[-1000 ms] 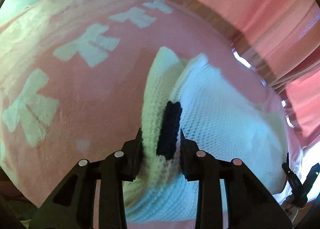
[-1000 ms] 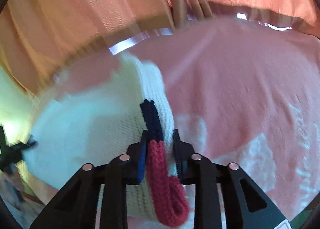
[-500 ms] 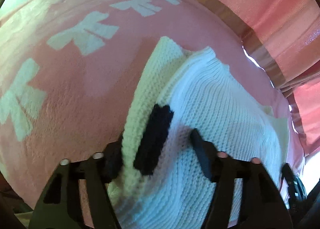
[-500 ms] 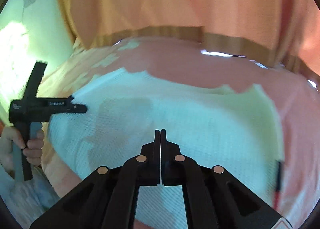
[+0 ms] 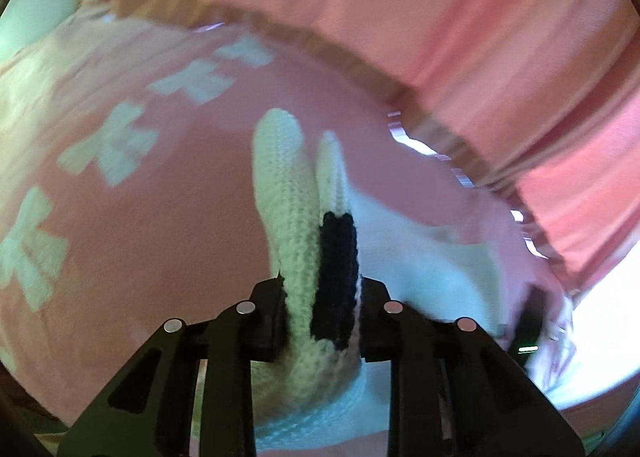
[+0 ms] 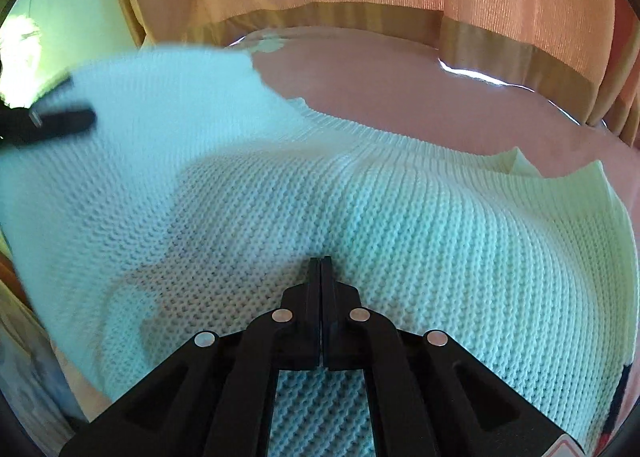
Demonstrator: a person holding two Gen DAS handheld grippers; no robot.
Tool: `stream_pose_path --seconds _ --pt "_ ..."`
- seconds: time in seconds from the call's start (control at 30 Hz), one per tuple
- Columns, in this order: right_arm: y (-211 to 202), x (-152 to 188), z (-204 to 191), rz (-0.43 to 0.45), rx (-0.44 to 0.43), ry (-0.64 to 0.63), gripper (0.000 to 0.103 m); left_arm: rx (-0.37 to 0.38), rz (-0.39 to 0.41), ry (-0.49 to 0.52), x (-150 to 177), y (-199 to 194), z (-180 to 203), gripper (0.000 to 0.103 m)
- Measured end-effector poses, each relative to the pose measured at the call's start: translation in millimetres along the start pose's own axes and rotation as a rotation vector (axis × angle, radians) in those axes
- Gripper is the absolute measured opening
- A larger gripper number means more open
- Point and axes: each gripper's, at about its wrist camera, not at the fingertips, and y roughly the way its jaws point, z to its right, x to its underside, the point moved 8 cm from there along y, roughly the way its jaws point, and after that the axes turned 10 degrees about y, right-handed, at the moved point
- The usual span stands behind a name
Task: Fold small clothes
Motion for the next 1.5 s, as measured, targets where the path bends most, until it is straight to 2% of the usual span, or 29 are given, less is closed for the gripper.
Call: stream_pose_path --seconds 0.13,0.27,0.3,0.4,0.5,0.57,0.63,0.67,0.7,0.77,0.8,0.83,0.93,1.07,1.23,1.33,1.4,1.43,1.47,1.5 --pt "-17 -7 14 -0.001 -0.078 0.098 0.000 0.058 0.038 0.133 -12 -4 74 0.024" --pt "-85 -6 72 0.090 0.020 0.148 0.000 0.115 0.013 0.238 -5 16 150 0.024" --pt "-103 0 96 0.100 0.060 0.183 0.001 0.121 0.003 0.256 0 23 164 0.024" --pt "-146 22 159 0.113 0.108 0.328 0.007 0.137 -0.059 0.275 25 54 201 0.024" --pt "-174 37 200 0.154 0.137 0.405 0.009 0.081 -0.121 0.321 63 91 222 0.026" --pt "-179 46 211 0.152 0.117 0.439 0.009 0.039 -0.133 0.356 86 110 228 0.030" --pt "-180 53 215 0.140 0.094 0.456 0.011 0.014 -0.069 0.373 92 100 233 0.035" --pt "-182 56 214 0.136 0.070 0.458 0.013 0.005 -0.027 0.386 93 86 235 0.042" --pt "-182 56 210 0.133 0.034 0.460 0.017 0.009 -0.003 0.389 94 74 234 0.046" --pt "-182 50 195 0.131 -0.038 0.449 0.034 0.004 0.047 0.375 97 49 226 0.061" --pt "-183 45 187 0.131 -0.069 0.437 0.043 0.000 0.063 0.370 99 37 221 0.062" --pt "-184 41 179 0.133 -0.082 0.426 0.047 -0.008 0.074 0.369 101 29 214 0.063" --pt "-184 27 158 0.115 -0.142 0.391 0.055 -0.034 0.093 0.365 110 24 200 0.063" --pt "-163 10 147 0.025 -0.214 0.390 0.057 -0.034 0.077 0.407 124 36 207 0.063" --pt "-120 10 158 -0.092 -0.218 0.449 0.057 -0.008 0.053 0.451 143 51 220 0.063" --pt "-98 13 155 -0.154 -0.278 0.485 0.057 0.013 0.046 0.448 150 55 226 0.060" --pt "-85 14 147 -0.197 -0.327 0.518 0.056 0.020 0.030 0.457 153 58 228 0.046" --pt "-81 13 143 -0.205 -0.342 0.514 0.031 0.018 0.020 0.457 154 61 228 0.036" --pt "-80 12 141 -0.211 -0.345 0.506 0.023 0.022 0.005 0.449 153 64 226 0.021" --pt "-82 9 139 -0.206 -0.334 0.498 0.021 0.021 -0.001 0.438 151 64 225 0.018"
